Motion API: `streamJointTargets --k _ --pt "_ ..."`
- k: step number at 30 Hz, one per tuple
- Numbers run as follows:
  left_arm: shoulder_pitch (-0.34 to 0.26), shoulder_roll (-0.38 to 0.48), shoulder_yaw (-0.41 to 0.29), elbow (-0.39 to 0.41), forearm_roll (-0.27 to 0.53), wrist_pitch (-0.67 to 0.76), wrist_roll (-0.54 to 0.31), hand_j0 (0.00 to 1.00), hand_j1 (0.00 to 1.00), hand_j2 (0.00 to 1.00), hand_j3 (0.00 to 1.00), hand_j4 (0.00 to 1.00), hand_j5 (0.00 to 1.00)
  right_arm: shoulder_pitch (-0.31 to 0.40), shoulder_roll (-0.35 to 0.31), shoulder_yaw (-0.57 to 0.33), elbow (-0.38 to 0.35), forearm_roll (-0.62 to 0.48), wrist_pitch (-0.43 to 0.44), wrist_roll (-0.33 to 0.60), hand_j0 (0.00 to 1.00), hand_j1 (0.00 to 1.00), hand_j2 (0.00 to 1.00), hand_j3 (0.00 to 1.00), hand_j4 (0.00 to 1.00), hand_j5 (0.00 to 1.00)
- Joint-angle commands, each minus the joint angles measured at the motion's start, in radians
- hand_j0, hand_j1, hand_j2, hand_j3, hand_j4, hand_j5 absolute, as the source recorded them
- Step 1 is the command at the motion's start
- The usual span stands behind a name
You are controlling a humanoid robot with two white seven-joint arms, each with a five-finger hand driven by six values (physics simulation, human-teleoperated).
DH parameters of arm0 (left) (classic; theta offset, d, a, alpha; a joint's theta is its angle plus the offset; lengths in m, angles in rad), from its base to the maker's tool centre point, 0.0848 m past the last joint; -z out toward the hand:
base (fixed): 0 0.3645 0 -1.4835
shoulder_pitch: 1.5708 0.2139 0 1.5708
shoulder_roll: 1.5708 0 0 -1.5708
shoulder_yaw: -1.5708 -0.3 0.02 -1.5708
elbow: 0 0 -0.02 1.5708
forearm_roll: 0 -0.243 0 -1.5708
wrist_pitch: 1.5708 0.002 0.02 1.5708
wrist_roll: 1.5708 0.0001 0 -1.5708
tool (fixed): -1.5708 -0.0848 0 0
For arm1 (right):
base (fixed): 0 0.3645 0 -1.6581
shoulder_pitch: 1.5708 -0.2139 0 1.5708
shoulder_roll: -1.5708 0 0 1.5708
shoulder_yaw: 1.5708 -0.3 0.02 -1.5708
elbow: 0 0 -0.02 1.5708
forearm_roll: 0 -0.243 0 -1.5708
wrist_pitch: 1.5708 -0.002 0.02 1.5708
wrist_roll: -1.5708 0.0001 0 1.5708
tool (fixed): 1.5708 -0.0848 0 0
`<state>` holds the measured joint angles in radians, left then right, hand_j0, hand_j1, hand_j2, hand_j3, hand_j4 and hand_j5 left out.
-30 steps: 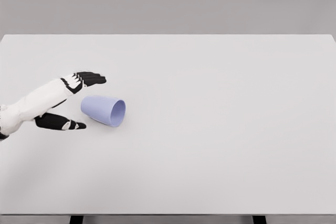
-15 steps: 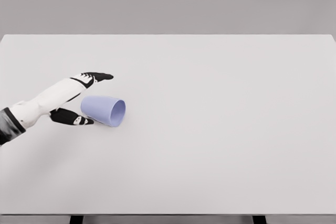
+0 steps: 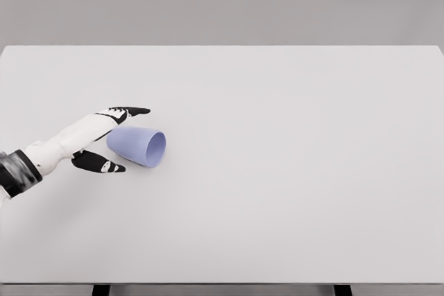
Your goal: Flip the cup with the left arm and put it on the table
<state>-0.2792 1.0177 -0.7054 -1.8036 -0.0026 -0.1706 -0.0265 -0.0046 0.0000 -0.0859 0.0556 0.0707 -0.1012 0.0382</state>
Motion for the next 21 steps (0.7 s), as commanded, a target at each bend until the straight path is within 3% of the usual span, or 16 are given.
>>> streamJointTargets --k 1,13,21 --pt "0.0 0.001 -0.002 0.0 0.003 0.023 0.0 1.0 1.0 1.0 1.0 1.0 1.0 0.0 0.0 0.0 0.0 0.0 0.0 0.0 1.0 1.0 1.0 1.0 1.0 1.0" --pt "-0.011 -0.036 -0.003 0.0 0.003 0.086 -0.009 1.0 1.0 1.0 1.0 1.0 1.0 0.0 0.0 0.0 0.0 0.0 0.0 0.0 1.0 1.0 1.0 1.0 1.0 1.0" --pt "-0.037 -0.039 -0.045 0.0 0.003 0.088 -0.032 1.0 1.0 1.0 1.0 1.0 1.0 0.0 0.0 0.0 0.0 0.0 0.0 0.0 1.0 1.0 1.0 1.0 1.0 1.0"
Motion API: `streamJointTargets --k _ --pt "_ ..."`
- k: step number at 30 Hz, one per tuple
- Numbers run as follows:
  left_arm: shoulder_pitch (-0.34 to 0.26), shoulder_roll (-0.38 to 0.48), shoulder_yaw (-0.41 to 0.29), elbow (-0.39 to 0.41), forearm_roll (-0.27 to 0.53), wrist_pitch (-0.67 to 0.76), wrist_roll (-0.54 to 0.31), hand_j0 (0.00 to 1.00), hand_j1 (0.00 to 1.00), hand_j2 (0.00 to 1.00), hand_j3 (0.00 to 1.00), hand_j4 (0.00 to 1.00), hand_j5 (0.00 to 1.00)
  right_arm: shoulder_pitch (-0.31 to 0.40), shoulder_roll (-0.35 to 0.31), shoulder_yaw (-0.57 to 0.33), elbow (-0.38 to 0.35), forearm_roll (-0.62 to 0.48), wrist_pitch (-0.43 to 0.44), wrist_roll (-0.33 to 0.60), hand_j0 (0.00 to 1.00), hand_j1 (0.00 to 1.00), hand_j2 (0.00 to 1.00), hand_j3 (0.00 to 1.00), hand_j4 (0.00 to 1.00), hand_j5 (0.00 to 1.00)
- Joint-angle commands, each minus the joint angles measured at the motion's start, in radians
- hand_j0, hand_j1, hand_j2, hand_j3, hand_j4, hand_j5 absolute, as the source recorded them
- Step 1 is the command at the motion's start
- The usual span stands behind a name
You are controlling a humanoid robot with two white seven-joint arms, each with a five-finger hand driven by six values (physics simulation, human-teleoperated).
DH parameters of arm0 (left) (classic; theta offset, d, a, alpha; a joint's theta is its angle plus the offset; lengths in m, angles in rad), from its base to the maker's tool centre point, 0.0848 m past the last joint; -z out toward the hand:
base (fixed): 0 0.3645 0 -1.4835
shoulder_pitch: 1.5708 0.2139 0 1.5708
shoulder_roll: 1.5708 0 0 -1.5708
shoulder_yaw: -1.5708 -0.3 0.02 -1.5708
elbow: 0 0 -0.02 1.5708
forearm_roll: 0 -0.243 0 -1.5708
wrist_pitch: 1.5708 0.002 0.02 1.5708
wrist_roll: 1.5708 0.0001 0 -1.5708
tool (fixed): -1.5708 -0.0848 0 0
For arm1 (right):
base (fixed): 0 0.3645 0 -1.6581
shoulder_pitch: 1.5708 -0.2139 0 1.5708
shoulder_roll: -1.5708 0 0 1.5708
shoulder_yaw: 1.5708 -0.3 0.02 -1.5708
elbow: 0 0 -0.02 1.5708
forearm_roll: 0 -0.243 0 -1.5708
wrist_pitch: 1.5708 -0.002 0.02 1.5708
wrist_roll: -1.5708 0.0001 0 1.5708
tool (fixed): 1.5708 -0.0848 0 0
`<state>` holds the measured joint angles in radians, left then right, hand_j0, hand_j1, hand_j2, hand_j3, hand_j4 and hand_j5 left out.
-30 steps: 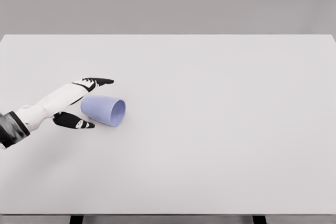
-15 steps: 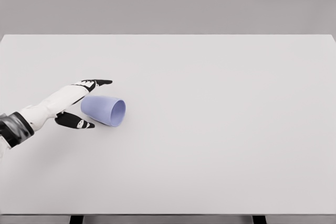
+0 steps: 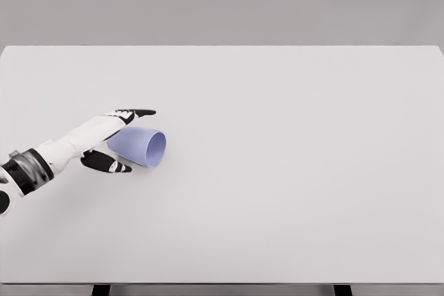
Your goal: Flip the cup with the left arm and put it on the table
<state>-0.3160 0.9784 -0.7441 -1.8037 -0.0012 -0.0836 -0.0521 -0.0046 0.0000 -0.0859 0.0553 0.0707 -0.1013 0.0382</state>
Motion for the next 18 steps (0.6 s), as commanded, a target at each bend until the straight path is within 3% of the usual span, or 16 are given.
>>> streamJointTargets --k 1,11,18 --pt "0.0 0.0 -0.008 -0.002 0.001 0.001 -0.006 1.0 1.0 1.0 1.0 1.0 1.0 0.0 0.0 0.0 0.0 0.0 0.0 0.0 1.0 1.0 1.0 1.0 1.0 1.0" --pt "-0.014 -0.001 -0.009 0.0 0.001 0.001 -0.04 1.0 1.0 1.0 1.0 1.0 1.0 0.0 0.0 0.0 0.0 0.0 0.0 0.0 1.0 1.0 1.0 1.0 1.0 1.0" --pt "-0.054 -0.001 -0.05 0.0 0.001 0.004 -0.043 1.0 1.0 1.0 1.0 1.0 1.0 0.0 0.0 0.0 0.0 0.0 0.0 0.0 1.0 1.0 1.0 1.0 1.0 1.0"
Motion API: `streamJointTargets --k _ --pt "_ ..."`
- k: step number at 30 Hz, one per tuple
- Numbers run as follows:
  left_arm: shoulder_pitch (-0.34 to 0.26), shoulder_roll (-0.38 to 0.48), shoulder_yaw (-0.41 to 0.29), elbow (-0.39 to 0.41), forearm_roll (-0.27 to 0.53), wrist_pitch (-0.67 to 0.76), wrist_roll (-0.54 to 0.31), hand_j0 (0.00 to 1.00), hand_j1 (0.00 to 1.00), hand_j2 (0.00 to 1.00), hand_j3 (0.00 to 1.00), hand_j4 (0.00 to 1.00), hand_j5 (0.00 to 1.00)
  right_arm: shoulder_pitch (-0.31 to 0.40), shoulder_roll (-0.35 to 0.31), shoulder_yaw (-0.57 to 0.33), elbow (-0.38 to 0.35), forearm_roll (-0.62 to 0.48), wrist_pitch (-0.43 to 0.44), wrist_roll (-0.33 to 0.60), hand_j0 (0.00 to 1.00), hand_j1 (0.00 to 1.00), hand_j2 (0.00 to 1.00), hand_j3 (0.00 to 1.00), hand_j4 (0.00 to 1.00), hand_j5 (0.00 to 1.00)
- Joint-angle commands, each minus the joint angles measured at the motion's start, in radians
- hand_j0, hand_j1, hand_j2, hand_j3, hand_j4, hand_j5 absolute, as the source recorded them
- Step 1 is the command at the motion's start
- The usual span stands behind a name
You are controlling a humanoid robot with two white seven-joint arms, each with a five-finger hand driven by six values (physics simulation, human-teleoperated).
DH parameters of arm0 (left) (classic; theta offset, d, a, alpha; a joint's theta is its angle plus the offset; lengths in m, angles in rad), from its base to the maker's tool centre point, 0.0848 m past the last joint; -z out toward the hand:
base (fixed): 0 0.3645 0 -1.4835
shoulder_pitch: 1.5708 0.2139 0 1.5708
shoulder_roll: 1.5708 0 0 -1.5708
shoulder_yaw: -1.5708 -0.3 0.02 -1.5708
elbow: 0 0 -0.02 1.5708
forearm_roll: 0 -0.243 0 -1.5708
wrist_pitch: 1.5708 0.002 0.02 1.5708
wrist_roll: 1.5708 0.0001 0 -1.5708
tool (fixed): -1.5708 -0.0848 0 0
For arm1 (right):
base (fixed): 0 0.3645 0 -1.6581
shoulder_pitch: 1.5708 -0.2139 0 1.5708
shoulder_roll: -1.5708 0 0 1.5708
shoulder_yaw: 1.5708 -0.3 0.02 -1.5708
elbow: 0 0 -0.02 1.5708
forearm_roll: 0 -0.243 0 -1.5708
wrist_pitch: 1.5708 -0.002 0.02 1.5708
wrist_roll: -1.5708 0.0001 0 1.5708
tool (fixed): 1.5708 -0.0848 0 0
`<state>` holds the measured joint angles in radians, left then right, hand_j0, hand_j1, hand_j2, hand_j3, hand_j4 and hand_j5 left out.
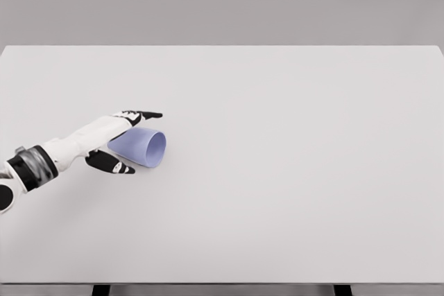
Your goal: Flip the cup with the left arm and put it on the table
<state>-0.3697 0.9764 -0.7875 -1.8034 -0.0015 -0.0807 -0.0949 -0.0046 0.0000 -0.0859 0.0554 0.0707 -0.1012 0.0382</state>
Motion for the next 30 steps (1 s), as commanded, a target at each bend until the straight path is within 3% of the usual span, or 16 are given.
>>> streamJointTargets --k 1,30 --pt "0.0 0.001 -0.007 -0.001 0.001 0.001 -0.003 1.0 1.0 1.0 1.0 1.0 1.0 0.0 0.0 0.0 0.0 0.0 0.0 0.0 1.0 1.0 1.0 1.0 1.0 1.0" --pt "-0.044 -0.039 -0.029 0.029 -0.009 0.067 -0.028 1.0 1.0 1.0 1.0 1.0 1.0 0.0 0.0 0.0 0.0 0.0 0.0 0.0 1.0 1.0 1.0 1.0 1.0 1.0"
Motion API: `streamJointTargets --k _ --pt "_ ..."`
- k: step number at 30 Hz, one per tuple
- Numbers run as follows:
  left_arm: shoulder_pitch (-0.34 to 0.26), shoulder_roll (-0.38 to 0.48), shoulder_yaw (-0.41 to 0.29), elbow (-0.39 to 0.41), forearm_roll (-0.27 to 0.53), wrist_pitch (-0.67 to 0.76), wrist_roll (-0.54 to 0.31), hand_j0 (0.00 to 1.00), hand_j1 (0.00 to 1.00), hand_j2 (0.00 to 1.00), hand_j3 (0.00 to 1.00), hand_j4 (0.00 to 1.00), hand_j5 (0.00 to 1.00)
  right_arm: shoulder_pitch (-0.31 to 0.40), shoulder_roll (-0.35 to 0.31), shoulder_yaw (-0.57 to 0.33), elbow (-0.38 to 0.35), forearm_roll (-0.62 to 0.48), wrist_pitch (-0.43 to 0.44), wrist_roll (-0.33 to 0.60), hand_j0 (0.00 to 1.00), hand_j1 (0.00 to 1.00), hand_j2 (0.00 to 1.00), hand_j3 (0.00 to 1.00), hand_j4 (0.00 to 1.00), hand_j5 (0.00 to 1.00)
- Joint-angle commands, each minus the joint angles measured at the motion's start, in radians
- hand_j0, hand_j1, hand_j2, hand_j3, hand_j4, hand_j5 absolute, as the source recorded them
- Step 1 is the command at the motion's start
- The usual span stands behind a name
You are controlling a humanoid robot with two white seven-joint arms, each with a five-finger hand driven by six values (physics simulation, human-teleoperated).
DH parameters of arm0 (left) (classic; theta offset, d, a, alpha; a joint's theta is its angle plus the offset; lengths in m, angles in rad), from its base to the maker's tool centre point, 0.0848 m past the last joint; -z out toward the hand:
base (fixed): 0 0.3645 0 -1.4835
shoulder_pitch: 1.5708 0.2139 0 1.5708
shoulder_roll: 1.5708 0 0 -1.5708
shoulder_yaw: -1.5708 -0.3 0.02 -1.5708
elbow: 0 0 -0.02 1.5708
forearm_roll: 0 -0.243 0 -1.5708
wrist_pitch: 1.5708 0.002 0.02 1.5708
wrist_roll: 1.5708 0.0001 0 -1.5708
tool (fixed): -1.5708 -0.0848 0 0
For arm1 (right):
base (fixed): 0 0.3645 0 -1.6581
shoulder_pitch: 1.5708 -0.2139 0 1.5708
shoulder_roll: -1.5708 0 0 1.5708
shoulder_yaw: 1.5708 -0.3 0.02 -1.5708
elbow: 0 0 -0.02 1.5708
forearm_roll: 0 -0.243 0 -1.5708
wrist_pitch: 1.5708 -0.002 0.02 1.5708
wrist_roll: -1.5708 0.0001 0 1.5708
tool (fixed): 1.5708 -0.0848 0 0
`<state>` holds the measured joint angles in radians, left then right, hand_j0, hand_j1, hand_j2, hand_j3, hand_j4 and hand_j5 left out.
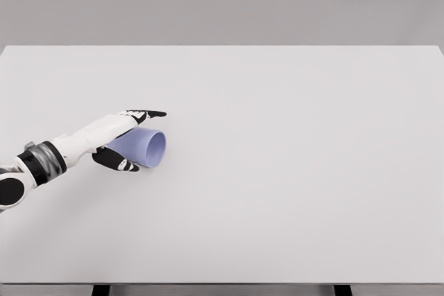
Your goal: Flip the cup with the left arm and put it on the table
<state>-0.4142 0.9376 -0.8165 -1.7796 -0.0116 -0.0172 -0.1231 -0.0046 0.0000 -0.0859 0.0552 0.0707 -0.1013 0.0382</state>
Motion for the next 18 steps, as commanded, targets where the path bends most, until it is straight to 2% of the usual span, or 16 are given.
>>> streamJointTargets --k 1,18 --pt "0.0 -0.005 0.0 0.006 0.001 0.011 0.0 1.0 1.0 1.0 1.0 1.0 1.0 0.0 0.0 0.0 0.0 0.0 0.0 0.0 1.0 1.0 1.0 1.0 1.0 1.0" --pt "-0.002 -0.034 -0.016 0.046 0.001 0.023 0.0 1.0 1.0 1.0 1.0 1.0 1.0 0.0 0.0 0.0 0.0 0.0 0.0 0.0 1.0 1.0 1.0 1.0 1.0 1.0"
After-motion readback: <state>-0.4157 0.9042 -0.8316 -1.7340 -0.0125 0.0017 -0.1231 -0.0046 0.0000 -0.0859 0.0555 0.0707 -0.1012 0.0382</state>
